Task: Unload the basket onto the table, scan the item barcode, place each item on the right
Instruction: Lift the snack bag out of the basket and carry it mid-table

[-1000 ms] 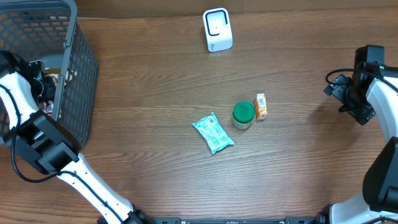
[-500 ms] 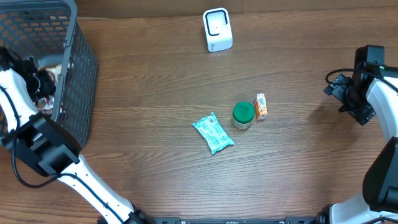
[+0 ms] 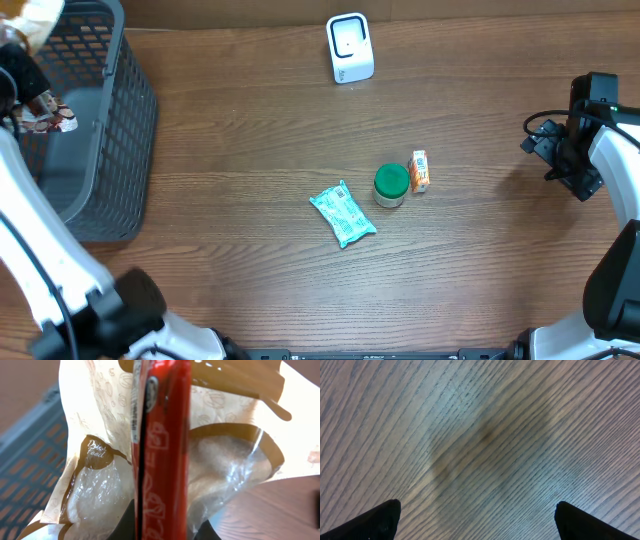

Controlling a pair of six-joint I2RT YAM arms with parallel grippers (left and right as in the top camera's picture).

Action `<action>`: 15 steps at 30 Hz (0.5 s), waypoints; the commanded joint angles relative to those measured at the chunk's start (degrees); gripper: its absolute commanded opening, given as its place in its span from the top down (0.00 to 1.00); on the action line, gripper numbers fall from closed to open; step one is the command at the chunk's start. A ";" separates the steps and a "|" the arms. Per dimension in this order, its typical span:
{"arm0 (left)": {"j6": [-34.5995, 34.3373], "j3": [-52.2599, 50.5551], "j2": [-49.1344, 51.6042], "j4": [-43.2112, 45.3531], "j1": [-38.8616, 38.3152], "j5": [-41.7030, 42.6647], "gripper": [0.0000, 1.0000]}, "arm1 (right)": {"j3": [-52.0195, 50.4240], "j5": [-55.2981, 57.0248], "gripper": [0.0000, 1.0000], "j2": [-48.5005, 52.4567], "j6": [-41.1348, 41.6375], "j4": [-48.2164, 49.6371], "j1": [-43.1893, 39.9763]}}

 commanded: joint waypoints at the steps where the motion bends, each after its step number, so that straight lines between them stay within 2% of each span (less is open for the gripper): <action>1: -5.38 0.87 -4.39 -2.34 -1.77 0.42 0.96 | -0.39 0.44 0.00 -0.48 -0.09 0.13 -0.09; 9: -7.02 0.13 -7.19 -14.32 -13.62 0.02 0.96 | -0.39 0.42 0.00 -0.48 -0.09 0.13 -0.09; 15: -7.21 -9.38 -7.19 -16.20 -25.55 -3.10 0.96 | -0.39 0.44 0.00 -0.48 -0.09 0.13 -0.09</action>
